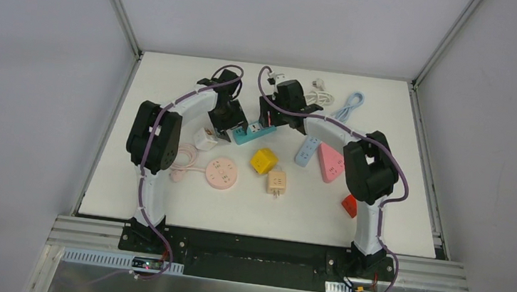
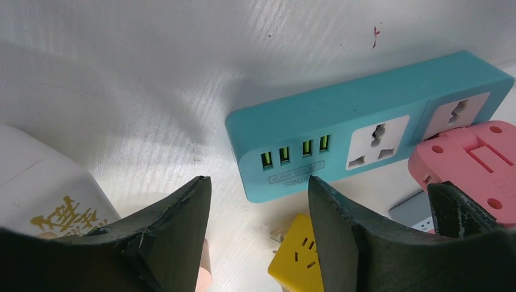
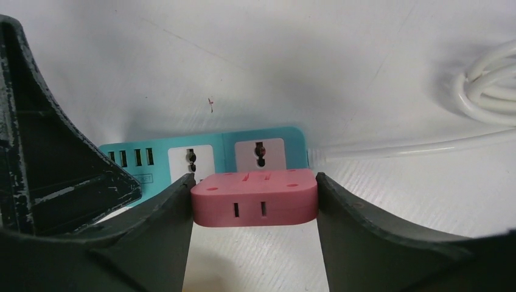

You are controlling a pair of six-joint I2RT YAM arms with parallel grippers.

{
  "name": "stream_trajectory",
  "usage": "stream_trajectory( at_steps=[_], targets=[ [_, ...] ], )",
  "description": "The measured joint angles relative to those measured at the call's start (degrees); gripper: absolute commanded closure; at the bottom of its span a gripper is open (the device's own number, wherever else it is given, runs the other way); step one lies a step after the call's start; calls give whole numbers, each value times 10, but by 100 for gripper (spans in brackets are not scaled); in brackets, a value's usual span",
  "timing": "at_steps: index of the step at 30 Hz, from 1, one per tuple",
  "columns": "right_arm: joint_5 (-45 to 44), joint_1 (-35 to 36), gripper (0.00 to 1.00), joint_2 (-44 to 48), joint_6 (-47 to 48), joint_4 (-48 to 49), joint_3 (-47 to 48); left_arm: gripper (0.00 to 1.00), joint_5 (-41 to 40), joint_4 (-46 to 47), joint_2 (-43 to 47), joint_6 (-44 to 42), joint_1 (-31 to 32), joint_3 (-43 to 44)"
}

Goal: Pull the plug off the socket

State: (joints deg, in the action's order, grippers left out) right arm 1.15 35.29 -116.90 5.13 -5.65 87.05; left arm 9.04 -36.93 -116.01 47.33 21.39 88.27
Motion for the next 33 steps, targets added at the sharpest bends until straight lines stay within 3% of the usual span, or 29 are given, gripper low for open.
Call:
stream_trajectory(
  at_steps=[5,15,26,33],
  targets=[
    [6,-4,60,3,-4,17,-10,41,1,-5,-1,0,0,1],
    [94,-47,66,11,-73,28,-26,44,10,-11,-2,0,0,7],
    [9,8,66,30,-14,27,-35,46,11,-16,-10,0,0,10],
    [-22,4,65,71,-6,28,-35,47,12,-19,-12,0,-1,13]
  ],
)
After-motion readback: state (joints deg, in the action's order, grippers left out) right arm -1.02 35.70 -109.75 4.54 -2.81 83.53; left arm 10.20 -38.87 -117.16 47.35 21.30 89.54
